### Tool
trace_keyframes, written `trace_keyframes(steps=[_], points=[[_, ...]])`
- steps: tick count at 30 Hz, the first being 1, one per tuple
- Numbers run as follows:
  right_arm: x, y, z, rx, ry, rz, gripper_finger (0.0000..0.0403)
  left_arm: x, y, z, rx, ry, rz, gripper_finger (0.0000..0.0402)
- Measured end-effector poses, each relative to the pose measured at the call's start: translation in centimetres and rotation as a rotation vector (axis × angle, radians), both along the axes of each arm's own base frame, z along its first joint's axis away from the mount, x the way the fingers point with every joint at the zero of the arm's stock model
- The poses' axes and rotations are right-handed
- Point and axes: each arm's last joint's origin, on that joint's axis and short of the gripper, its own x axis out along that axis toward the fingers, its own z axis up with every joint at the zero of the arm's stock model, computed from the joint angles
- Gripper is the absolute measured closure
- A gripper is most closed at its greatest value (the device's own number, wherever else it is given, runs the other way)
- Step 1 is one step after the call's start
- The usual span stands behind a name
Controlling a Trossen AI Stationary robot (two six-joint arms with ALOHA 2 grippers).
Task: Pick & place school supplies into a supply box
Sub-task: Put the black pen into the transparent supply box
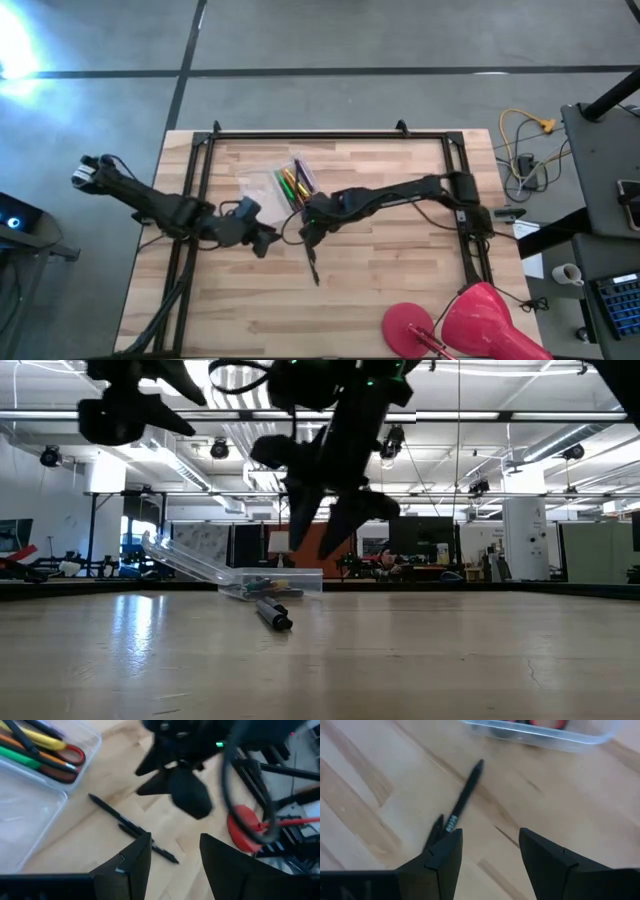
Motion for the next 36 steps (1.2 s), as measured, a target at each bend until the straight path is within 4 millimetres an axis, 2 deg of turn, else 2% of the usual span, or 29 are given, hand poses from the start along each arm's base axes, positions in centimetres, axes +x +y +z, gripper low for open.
trace_keyframes(steps=[5,9,16,22,26,31,34,36], points=[[2.0,1.0,-1.4,0.033,0.0,-0.057,0.0216,-1.6,-0.6,0.4,0.019,-0.025,-0.034,0.0249],[3.5,1.2,-2.2,0.053,-0.014,-0.124,0.0216,-3.0,0.0,1.0,0.036,-0.029,-0.06,0.0249],[5.9,1.7,-4.9,0.065,0.021,-0.155,0.0216,-5.2,1.1,2.4,0.104,-0.085,-0.108,0.0249],[6.5,1.9,-6.0,-0.004,0.121,-0.167,0.0224,-6.5,1.7,2.8,0.148,-0.108,-0.129,0.0249],[6.3,1.9,-6.6,-0.048,0.165,-0.105,0.0259,-7.2,2.0,2.9,0.167,-0.111,-0.143,0.0249],[5.6,1.8,-7.0,-0.074,0.229,-0.07,0.0333,-7.6,2.2,2.8,0.187,-0.094,-0.156,0.0249],[5.2,1.7,-6.6,-0.092,0.265,-0.01,0.0378,-7.7,2.2,2.7,0.192,-0.081,-0.158,0.0249],[5.0,1.8,-5.8,-0.097,0.265,0.017,0.0382,-7.7,2.2,2.5,0.194,-0.075,-0.159,0.0249]])
